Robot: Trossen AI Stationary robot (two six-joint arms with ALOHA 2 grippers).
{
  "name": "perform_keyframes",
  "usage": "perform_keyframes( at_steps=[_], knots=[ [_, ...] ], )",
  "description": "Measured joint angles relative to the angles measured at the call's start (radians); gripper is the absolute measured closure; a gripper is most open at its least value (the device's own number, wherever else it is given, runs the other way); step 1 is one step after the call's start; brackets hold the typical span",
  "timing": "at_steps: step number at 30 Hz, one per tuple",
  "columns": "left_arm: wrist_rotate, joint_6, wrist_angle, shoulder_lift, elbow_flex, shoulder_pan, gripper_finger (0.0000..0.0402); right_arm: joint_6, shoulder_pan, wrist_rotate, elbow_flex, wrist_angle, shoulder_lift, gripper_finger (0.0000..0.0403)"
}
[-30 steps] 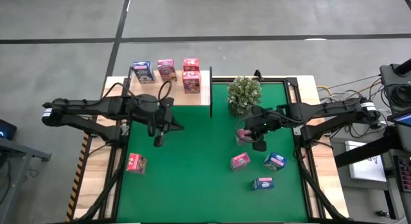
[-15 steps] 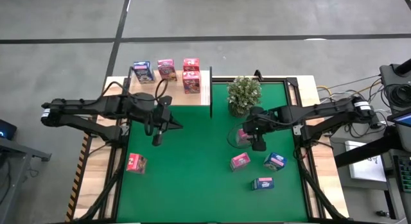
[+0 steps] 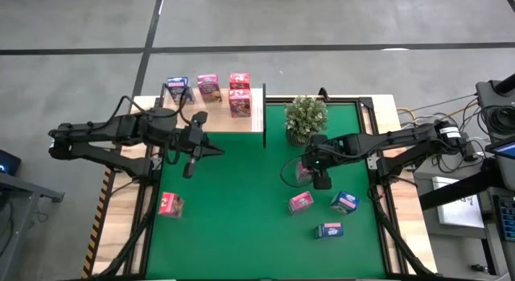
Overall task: Stack cereal on shelf
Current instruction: Put the top pink cereal box on the shelf
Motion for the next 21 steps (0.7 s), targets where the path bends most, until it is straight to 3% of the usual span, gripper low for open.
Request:
perform_keyframes(
  at_steps=[10, 16, 21],
  knots=[
    [0.000, -0.004, 0.001, 0.011, -0.015, 0.000, 0.0400, 0.009, 0.000, 0.000, 0.000, 0.007, 0.000, 0.0219],
    [0.000, -0.025, 0.006, 0.033, -0.030, 0.000, 0.0400, 0.045, 0.000, -0.002, 0.000, 0.020, 0.000, 0.0231],
    [-0.025, -0.080, 0.125, 0.058, -0.094, -0.002, 0.0400, 0.147, -0.007, 0.003, 0.002, 0.165, 0.000, 0.0231]
  ],
)
